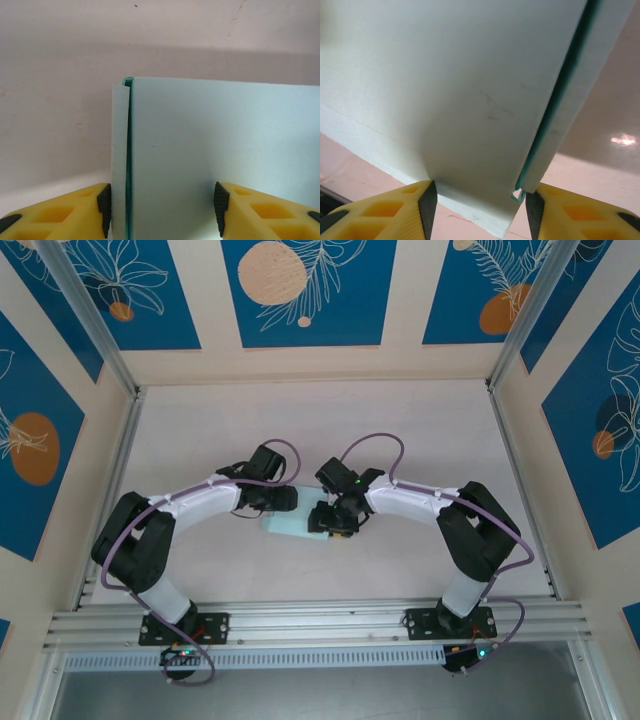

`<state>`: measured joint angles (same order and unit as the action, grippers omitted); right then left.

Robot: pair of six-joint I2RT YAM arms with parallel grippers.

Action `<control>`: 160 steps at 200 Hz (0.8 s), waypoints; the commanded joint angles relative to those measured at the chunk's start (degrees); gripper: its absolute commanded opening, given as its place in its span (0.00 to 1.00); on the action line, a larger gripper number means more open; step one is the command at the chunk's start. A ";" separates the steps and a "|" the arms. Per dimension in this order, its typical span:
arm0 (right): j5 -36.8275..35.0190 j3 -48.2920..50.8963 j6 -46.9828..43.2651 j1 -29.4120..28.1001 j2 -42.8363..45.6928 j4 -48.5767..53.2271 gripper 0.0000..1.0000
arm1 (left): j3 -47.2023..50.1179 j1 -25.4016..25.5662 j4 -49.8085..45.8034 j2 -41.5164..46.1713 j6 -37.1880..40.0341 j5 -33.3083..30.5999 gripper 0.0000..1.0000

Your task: Fold the paper box

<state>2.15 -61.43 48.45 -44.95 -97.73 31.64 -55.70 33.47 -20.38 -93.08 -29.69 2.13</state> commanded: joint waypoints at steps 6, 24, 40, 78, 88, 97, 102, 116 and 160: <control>-3.10 -2.02 -0.86 -0.23 -1.61 2.83 0.46 | 0.01 -0.32 -2.82 -0.14 -0.01 1.11 0.58; -2.71 -2.03 -0.74 -0.35 -1.91 2.50 0.46 | -0.42 -0.29 -3.78 0.89 0.32 1.08 0.64; -2.68 -2.19 -0.66 -0.38 -1.77 2.47 0.46 | -0.88 -0.31 -5.74 2.51 1.05 0.74 0.71; -2.51 -2.64 -0.72 -0.45 -1.45 2.80 0.46 | 0.16 -0.31 -10.61 9.34 4.13 -0.60 0.84; -2.43 -2.89 -0.81 -0.49 -1.34 2.99 0.46 | 1.03 -0.26 -11.43 11.38 5.36 -0.06 0.85; -2.40 -3.12 -0.95 -0.45 -1.38 3.08 0.46 | 1.91 -0.30 -11.78 12.94 6.74 1.09 0.86; -2.30 -3.25 -1.13 -0.49 -1.40 3.23 0.46 | 2.55 -0.31 -11.87 13.67 7.21 1.71 0.87; -2.44 -3.84 -1.37 -0.49 -1.40 3.64 0.46 | 4.80 -0.31 -10.77 15.18 8.05 4.16 0.86; -5.09 -6.22 -2.68 -0.39 -1.93 6.58 0.55 | 10.74 -0.34 -5.90 16.03 7.14 8.09 0.87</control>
<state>-1.08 -65.30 47.13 -45.04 -98.83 34.87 -47.18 33.47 -27.97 -77.30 -23.40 7.27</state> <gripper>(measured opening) 0.538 0.871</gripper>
